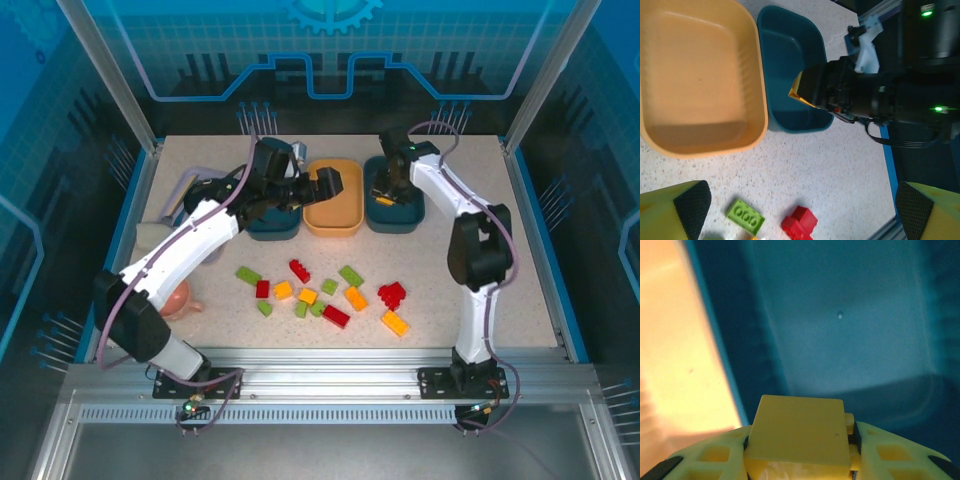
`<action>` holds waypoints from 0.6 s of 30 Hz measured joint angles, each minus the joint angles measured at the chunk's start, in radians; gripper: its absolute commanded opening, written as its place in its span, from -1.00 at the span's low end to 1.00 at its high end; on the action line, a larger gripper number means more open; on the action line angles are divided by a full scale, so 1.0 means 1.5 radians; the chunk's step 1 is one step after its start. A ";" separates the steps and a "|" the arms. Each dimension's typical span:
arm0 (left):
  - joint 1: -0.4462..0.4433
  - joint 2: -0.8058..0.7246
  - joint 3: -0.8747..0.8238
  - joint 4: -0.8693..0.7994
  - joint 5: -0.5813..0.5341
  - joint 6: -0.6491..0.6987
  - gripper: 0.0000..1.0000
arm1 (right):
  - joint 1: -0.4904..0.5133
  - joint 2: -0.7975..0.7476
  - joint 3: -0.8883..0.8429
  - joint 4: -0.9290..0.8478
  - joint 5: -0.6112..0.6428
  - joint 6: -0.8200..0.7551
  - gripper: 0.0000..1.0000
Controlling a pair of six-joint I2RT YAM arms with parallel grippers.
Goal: Sort the legos into containers by color
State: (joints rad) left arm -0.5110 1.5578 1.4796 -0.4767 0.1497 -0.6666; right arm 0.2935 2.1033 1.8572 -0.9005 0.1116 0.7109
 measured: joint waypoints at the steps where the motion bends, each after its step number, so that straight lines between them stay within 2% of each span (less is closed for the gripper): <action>1: 0.004 0.012 0.010 -0.004 0.001 -0.004 0.97 | -0.005 0.022 0.019 -0.004 -0.005 -0.004 -0.22; 4: 0.013 0.041 0.029 -0.013 0.004 -0.010 0.98 | -0.026 0.102 0.088 -0.026 -0.020 -0.011 -0.17; 9: 0.020 0.054 0.030 -0.042 0.003 -0.011 0.97 | -0.051 0.180 0.156 -0.058 -0.033 -0.023 0.18; 14: 0.020 0.050 0.028 -0.075 -0.003 -0.012 0.97 | -0.050 0.191 0.198 -0.091 -0.043 -0.037 0.35; 18: 0.020 0.012 -0.007 -0.108 -0.020 -0.023 0.97 | -0.043 0.172 0.201 -0.101 -0.039 -0.046 0.37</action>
State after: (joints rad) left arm -0.4805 1.5753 1.4696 -0.6388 0.1196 -0.7010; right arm 0.2291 2.3608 2.1590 -1.0515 0.0525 0.6415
